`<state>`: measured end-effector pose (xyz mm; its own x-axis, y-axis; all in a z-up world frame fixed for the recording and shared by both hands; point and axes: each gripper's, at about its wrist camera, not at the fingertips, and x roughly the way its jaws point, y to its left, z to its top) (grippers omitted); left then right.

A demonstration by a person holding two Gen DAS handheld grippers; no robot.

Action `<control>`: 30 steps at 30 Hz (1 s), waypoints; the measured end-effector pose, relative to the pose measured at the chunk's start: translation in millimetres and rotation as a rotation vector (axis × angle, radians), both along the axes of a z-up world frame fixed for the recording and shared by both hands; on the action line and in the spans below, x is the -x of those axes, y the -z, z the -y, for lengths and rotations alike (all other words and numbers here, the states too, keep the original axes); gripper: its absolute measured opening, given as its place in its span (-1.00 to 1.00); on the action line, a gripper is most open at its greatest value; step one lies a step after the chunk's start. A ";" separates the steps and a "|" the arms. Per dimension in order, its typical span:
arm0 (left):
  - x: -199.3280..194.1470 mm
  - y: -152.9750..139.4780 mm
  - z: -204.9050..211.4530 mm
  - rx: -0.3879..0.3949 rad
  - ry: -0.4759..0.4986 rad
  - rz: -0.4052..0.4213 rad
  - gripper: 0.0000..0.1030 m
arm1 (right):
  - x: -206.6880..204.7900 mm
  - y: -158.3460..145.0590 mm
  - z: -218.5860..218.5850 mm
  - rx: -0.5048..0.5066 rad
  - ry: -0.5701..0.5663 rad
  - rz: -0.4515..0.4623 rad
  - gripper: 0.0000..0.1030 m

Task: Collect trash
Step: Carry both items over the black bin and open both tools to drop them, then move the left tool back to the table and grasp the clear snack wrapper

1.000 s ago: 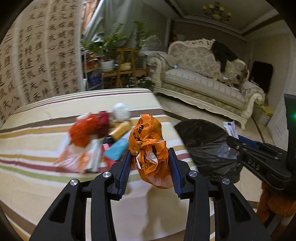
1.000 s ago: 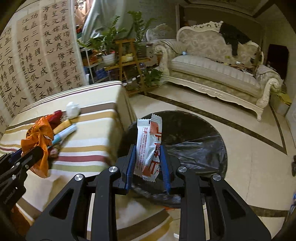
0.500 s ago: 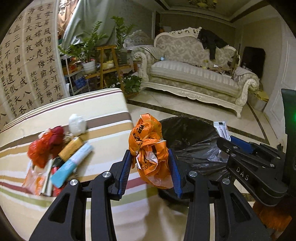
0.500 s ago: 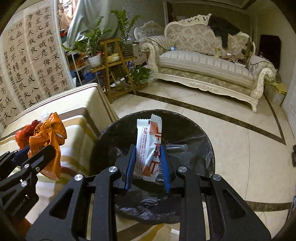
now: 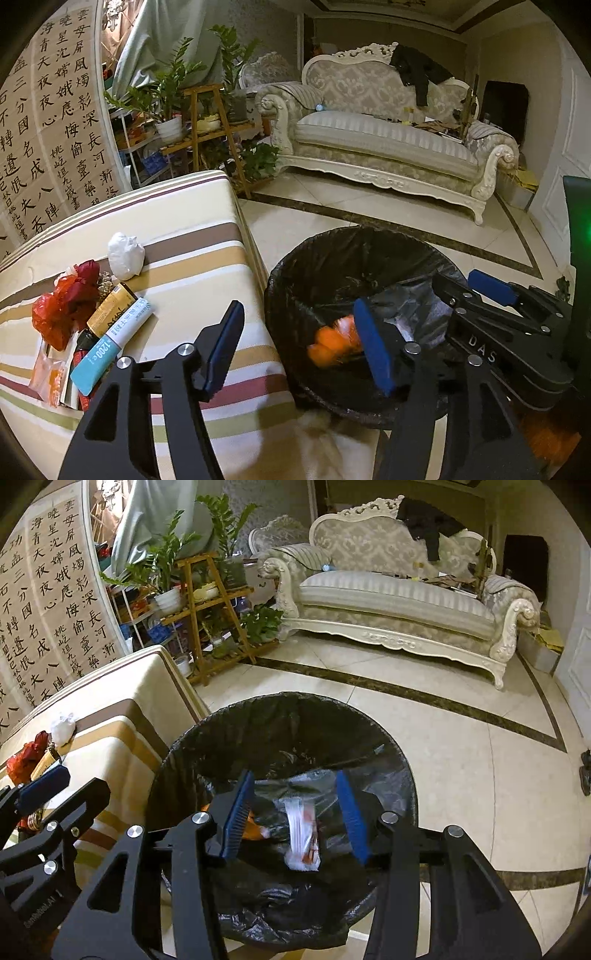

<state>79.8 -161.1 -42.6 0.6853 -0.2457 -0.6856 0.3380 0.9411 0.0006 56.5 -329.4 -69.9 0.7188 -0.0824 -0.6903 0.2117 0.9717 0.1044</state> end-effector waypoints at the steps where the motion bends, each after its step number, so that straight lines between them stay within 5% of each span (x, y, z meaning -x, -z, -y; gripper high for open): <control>1: 0.0 0.1 0.1 0.002 -0.001 -0.001 0.19 | 0.8 -0.5 -0.4 0.004 0.002 0.002 -0.12; 13: 10.4 -12.6 -29.1 0.011 -0.068 0.023 0.26 | 14.8 -14.7 -16.9 0.006 -0.018 0.031 -0.04; 30: 33.5 -22.4 -133.3 -0.001 -0.299 0.036 0.26 | 22.1 -26.0 -100.6 -0.020 -0.203 0.033 -0.03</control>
